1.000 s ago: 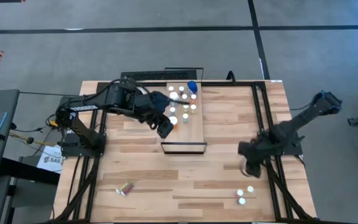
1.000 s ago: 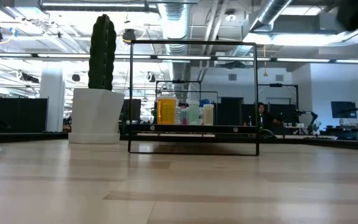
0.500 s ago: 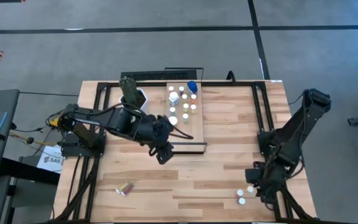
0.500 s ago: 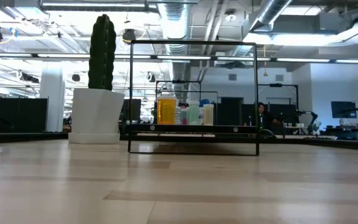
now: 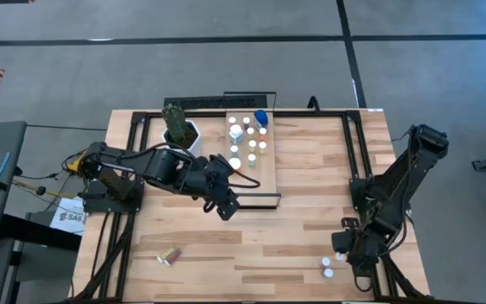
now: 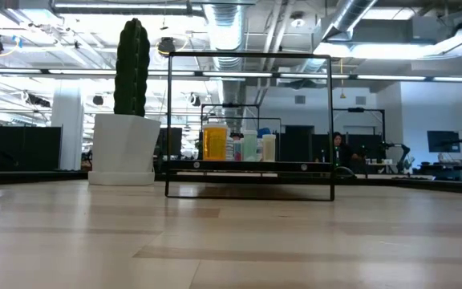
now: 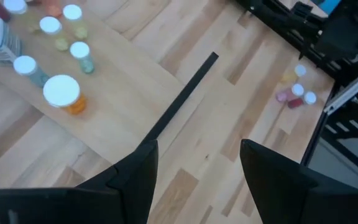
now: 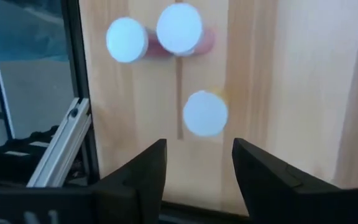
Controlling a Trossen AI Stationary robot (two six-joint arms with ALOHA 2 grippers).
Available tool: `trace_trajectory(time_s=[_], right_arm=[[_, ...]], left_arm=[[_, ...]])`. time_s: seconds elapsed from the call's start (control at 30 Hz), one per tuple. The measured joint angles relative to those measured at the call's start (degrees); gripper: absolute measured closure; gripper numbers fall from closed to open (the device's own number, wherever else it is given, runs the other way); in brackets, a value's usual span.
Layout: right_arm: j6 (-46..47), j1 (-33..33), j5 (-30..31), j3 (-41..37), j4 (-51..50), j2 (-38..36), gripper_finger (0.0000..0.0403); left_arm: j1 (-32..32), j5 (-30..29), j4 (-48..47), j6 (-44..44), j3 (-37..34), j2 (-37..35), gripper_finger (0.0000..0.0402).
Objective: Pick and place medicine bottles onto shelf by color
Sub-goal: Put the yellow pill bottle on the shelf
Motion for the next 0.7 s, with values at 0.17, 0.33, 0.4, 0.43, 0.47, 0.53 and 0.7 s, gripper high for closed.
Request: trace_trajectory(time_s=[0.17,0.33,0.4,0.43,0.47,0.53,0.7], right_arm=[[-1.27,-0.11,3.14,0.00,0.11,0.00,0.0206],[-0.84,-0.11,3.40,0.04,0.29,0.36,0.0197],[-0.84,0.04,3.40,0.04,0.24,0.46,0.0188],[-0.82,0.07,3.42,0.04,0.34,0.42,0.0184],[-0.82,0.05,3.42,0.04,0.37,0.42,0.0179],[-0.82,-0.13,3.42,0.04,0.37,0.44,0.0170],[-0.79,-0.13,3.44,0.04,1.02,0.44,0.0155]], left_arm=[[0.00,-0.36,0.02,-0.65,0.00,0.00,0.0187],[0.00,-0.36,0.01,-0.65,0.00,0.00,0.0187],[0.00,-0.36,0.02,-0.65,0.00,0.00,0.0187],[0.00,-0.36,0.00,-0.65,0.00,0.00,0.0187],[0.00,-0.34,0.00,-0.61,0.00,0.00,0.0187],[0.00,-0.34,0.00,-0.58,0.00,0.00,0.0187],[0.00,-0.45,-0.02,-0.48,0.00,0.00,0.0187]])
